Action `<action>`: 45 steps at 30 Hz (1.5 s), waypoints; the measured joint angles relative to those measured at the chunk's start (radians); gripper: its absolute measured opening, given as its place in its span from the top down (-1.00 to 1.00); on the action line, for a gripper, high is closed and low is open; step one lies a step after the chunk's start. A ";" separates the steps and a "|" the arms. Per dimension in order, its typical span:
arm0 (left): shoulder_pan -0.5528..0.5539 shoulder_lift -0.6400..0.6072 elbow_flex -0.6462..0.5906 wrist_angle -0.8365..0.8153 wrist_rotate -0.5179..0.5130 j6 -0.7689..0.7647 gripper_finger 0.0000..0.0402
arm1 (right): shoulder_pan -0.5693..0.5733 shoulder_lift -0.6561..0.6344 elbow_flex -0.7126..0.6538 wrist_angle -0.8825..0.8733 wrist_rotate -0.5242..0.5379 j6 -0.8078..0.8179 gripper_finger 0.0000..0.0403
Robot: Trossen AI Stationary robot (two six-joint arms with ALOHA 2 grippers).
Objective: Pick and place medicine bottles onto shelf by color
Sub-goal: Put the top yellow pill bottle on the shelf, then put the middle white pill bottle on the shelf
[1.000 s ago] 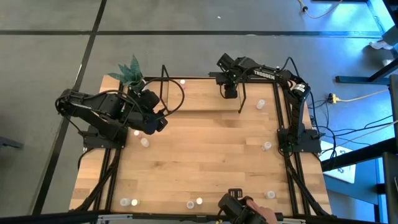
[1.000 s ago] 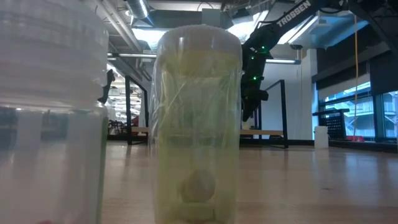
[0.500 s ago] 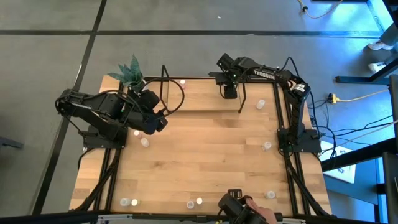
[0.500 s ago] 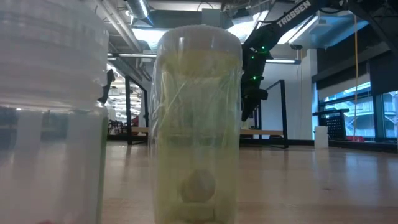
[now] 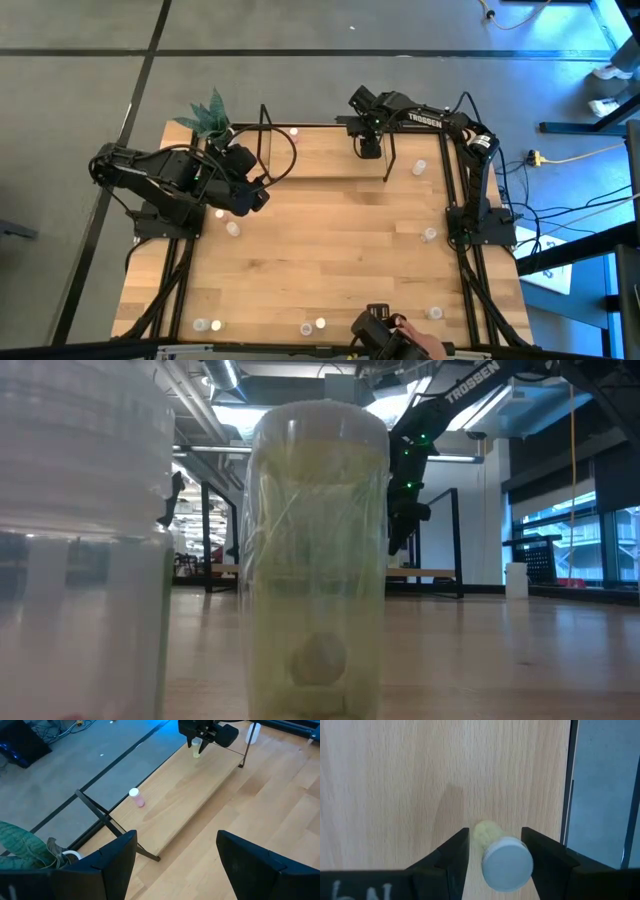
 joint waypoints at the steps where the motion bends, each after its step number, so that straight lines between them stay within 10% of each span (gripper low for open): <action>1: 0.000 0.000 0.000 0.000 0.000 0.000 -0.33 | 0.000 0.000 0.000 0.000 0.000 0.000 0.10; 45: 0.000 0.000 0.000 -0.001 0.000 0.003 -0.33 | -0.006 -0.038 0.137 -0.169 -0.003 0.141 0.10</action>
